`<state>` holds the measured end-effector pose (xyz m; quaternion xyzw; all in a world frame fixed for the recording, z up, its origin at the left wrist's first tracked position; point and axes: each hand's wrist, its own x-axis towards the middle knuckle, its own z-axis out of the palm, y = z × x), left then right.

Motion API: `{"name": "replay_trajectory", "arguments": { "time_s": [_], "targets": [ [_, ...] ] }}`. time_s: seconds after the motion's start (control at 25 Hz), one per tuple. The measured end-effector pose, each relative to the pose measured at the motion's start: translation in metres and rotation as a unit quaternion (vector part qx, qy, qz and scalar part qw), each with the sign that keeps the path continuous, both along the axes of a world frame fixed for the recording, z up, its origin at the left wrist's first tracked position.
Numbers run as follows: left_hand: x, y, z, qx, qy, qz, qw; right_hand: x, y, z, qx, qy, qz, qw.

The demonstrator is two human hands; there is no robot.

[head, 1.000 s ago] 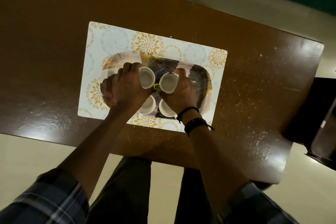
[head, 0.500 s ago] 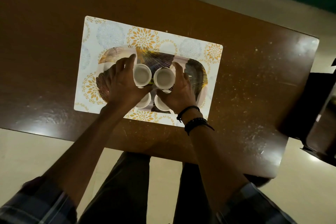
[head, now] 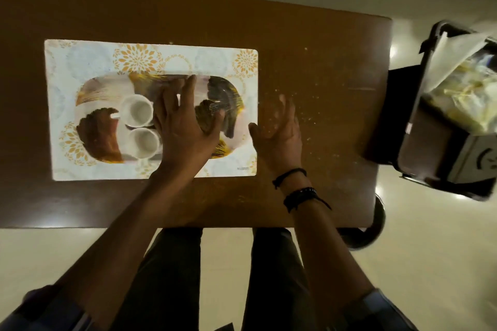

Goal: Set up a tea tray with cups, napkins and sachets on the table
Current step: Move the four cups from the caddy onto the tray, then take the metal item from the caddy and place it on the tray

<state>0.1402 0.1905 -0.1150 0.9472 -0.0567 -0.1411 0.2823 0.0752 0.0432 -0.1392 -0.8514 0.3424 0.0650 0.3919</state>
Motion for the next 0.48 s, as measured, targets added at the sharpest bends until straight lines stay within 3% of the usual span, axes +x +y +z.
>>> {"name": "replay_trajectory", "arguments": {
  "time_s": [0.2, 0.48],
  "targets": [
    [-0.039, -0.085, 0.004, -0.076, -0.004, -0.049, 0.996, -0.061, -0.095, 0.004, 0.003, 0.001, -0.168, 0.986],
    [-0.101, -0.217, -0.010, -0.072, 0.154, -0.149, 0.974, -0.153, -0.236, -0.001, -0.036, 0.011, -0.355, 0.934]
  ]
}}
